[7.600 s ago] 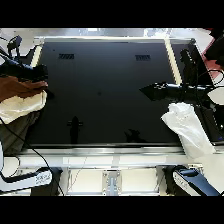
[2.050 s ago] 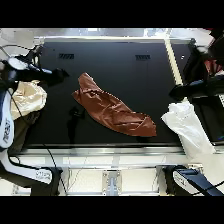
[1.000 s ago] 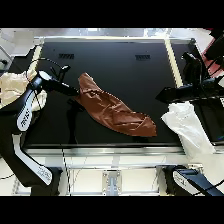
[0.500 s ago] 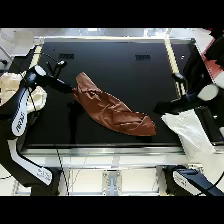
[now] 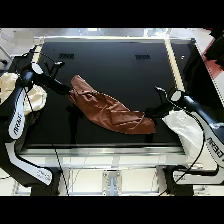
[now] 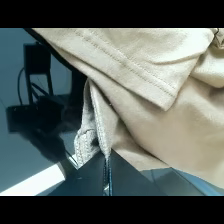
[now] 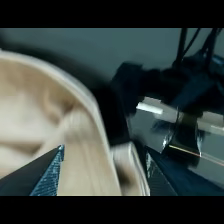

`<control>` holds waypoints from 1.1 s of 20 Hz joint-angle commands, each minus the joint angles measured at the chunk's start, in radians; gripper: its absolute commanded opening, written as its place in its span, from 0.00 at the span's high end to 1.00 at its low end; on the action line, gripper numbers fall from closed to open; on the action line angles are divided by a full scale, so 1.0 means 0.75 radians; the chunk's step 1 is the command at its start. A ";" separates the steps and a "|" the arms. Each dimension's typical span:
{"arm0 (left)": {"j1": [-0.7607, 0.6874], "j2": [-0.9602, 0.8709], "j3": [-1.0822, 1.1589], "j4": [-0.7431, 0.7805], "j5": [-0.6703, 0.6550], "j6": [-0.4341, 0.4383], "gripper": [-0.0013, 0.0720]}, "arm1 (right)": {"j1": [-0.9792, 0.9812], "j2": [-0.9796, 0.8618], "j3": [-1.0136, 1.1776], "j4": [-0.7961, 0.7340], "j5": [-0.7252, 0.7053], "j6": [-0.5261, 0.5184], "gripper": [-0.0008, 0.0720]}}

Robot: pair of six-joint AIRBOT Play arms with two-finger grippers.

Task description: Fold the shirts.

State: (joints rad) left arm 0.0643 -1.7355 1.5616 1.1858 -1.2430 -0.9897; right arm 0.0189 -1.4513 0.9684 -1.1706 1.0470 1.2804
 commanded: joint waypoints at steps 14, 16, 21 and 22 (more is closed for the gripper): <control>0.000 0.001 0.001 0.004 -0.025 -0.058 0.96 | 0.109 -0.093 0.122 -0.045 0.141 -0.140 0.59; -0.001 0.002 0.001 0.004 -0.025 -0.058 0.96 | 0.109 -0.093 0.122 -0.036 0.141 -0.140 0.97; 0.019 0.144 0.030 -0.013 -0.026 -0.063 0.97 | 0.106 0.019 0.297 -0.087 0.292 -0.140 0.98; 0.039 0.224 0.036 -0.009 -0.026 -0.063 0.97 | 0.103 0.091 0.373 -0.115 0.344 -0.139 0.98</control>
State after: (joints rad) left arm 0.0753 -1.6566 1.5749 1.1793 -1.2663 -1.0355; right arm 0.0990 -1.4586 1.1515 -1.2163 1.2140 1.1755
